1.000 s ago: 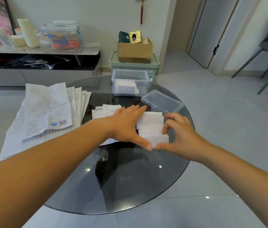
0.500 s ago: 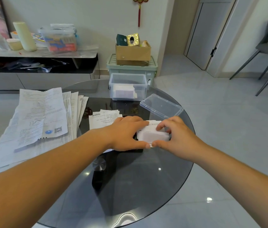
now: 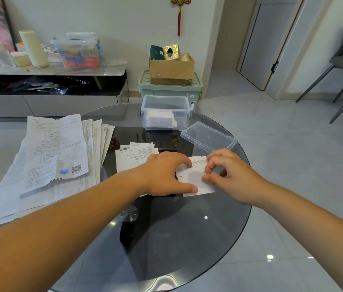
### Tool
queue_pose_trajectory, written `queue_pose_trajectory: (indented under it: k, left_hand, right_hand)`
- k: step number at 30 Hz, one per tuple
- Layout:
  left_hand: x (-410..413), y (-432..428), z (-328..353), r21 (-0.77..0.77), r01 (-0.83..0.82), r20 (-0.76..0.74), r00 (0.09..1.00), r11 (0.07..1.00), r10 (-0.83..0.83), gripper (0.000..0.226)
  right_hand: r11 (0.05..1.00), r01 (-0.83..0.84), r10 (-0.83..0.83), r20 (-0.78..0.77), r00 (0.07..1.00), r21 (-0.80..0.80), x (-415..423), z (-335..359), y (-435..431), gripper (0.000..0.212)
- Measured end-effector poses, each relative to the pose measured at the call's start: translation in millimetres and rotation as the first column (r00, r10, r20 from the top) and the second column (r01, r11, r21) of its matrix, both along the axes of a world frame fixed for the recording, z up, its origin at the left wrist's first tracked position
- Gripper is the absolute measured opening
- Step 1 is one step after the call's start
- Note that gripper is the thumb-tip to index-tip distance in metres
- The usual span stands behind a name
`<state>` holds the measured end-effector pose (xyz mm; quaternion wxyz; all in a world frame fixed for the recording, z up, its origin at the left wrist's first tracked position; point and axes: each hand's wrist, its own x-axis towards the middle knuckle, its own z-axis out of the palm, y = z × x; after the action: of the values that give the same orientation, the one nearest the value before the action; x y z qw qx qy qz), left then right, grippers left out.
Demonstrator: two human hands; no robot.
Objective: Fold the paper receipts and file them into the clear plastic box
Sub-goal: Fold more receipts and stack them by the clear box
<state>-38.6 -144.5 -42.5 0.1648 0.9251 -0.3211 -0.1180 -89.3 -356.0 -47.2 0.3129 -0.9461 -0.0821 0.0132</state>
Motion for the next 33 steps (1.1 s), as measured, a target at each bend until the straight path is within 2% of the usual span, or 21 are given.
queue_pose_trajectory:
  k: [4,11,12,15,17,23,28,31,33]
  left_hand:
    - [-4,-1,2,0.06,0.023,-0.006,1.0,0.998,-0.022,0.086]
    - [-5,-4,4,-0.046,-0.03,-0.052,0.998,0.998,0.027,0.085]
    - [-5,-3,4,-0.067,-0.035,-0.064,0.997,0.997,0.03,0.086]
    - [-6,-2,5,-0.114,-0.03,-0.075,0.997,0.993,0.021,0.086]
    - [-7,-2,5,-0.136,-0.012,-0.092,0.996,0.991,0.0,0.084]
    - [-8,-4,0,-0.232,-0.006,-0.156,0.987,0.973,-0.031,0.071]
    - [-15,-10,-1,-0.316,-0.011,-0.117,0.993,0.949,-0.027,0.068]
    - [-16,-11,-2,-0.311,-0.024,-0.096,0.995,0.95,-0.006,0.072]
    - [-16,-12,-2,-0.28,-0.029,-0.071,0.997,0.96,0.009,0.072]
  right_hand:
    - [0.999,-0.044,0.043,-0.033,0.999,-0.022,-1,-2,0,0.015]
    - [0.989,-0.134,0.127,-0.091,0.988,-0.07,2,6,8,0.023]
    - [0.987,-0.133,0.126,-0.083,0.989,-0.088,3,8,8,0.027]
    - [0.988,-0.099,0.091,-0.073,0.993,-0.122,7,11,7,0.063]
    - [0.989,-0.081,0.069,-0.097,0.993,-0.125,9,11,5,0.077]
    - [0.978,-0.097,0.089,-0.051,0.995,-0.186,11,8,3,0.066]
    - [0.979,-0.053,0.035,-0.092,0.995,-0.199,6,10,4,0.065]
    - [0.965,-0.061,0.041,-0.084,0.996,-0.256,7,12,5,0.053]
    - [0.963,-0.068,0.042,-0.104,0.994,-0.262,8,14,7,0.052]
